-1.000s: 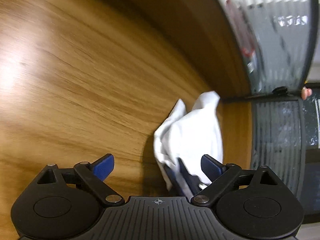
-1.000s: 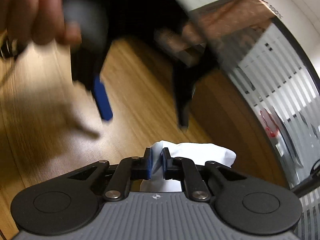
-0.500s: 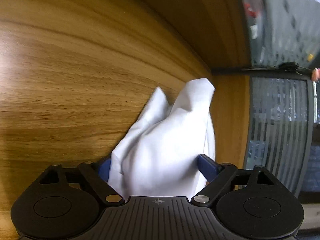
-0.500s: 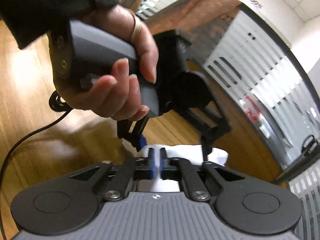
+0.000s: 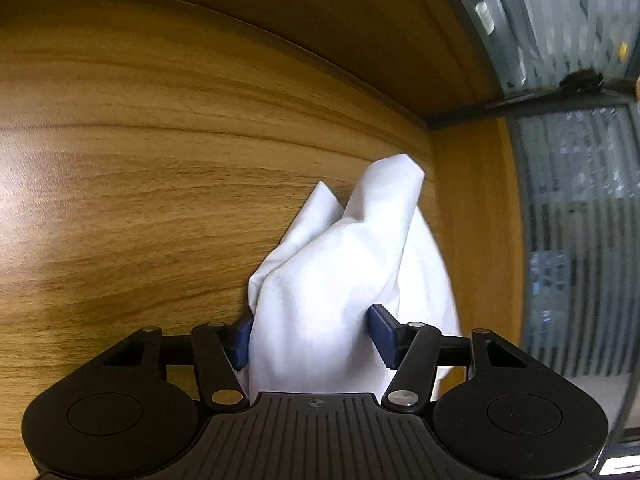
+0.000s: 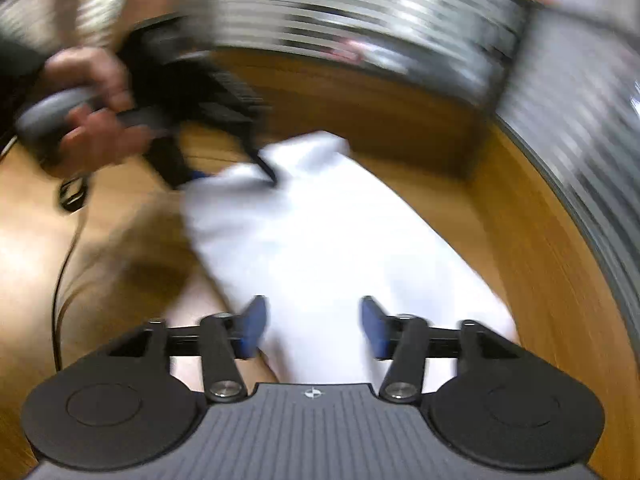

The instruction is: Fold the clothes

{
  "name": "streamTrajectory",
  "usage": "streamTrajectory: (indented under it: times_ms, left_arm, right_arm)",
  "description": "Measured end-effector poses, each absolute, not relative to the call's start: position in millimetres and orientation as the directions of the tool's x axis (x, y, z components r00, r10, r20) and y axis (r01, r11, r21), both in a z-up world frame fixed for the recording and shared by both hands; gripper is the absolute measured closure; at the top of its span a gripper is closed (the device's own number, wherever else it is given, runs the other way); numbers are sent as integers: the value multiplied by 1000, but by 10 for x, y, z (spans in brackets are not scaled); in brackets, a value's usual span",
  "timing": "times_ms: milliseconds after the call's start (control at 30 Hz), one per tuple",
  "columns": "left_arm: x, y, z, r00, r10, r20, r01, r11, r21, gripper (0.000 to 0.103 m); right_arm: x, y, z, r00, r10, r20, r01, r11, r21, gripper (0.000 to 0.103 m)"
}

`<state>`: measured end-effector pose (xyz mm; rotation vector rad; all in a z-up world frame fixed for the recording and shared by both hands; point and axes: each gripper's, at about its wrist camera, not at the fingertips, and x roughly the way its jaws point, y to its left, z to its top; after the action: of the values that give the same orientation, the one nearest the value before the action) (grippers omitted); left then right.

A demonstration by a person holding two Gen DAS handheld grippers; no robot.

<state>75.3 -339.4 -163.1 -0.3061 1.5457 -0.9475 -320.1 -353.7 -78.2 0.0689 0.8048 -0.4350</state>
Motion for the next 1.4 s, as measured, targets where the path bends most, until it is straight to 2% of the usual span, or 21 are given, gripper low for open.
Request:
streamTrajectory:
  times_ms: [67, 233, 433, 567, 733, 967, 1200, 1400]
  left_arm:
    - [733, -3430, -1598, -217, -648, -730, 351, 646, -678, 44]
    - [715, -3538, -1563, -196, -583, -789, 421, 676, -605, 45]
    - [663, -3653, -1492, -159, -503, -850, 507, 697, -507, 45]
    - [602, -3746, -1428, -128, -441, -888, 585, 690, -427, 44]
    - [503, -3952, -1296, -73, -383, -921, 709, 629, -318, 45]
    - [132, -4154, -1118, 55, -300, -952, 898, 432, -85, 47]
    - [-214, -4071, -1127, -26, -305, -952, 949, 292, -120, 48]
    - [-558, -3914, -1153, -91, -313, -945, 960, 224, -167, 48]
  right_arm:
    - [-3453, -3668, -793, 585, -372, -720, 521, 853, -18, 21]
    - [-3969, -4030, -995, 579, -302, -757, 690, 676, 259, 18]
    - [-4345, -4256, -1249, 691, -209, -692, 689, 480, 543, 12]
    - [-4296, -4367, -1407, 742, -164, -650, 657, 377, 653, 11]
    - [-4253, -4313, -1447, 755, -147, -639, 638, 388, 665, 11]
    - [-4388, -4177, -1443, 754, -138, -642, 632, 422, 650, 11]
    - [-4571, -4035, -1399, 765, -164, -623, 632, 378, 677, 11]
    - [-4862, -3723, -1340, 723, -210, -658, 685, 346, 641, 11]
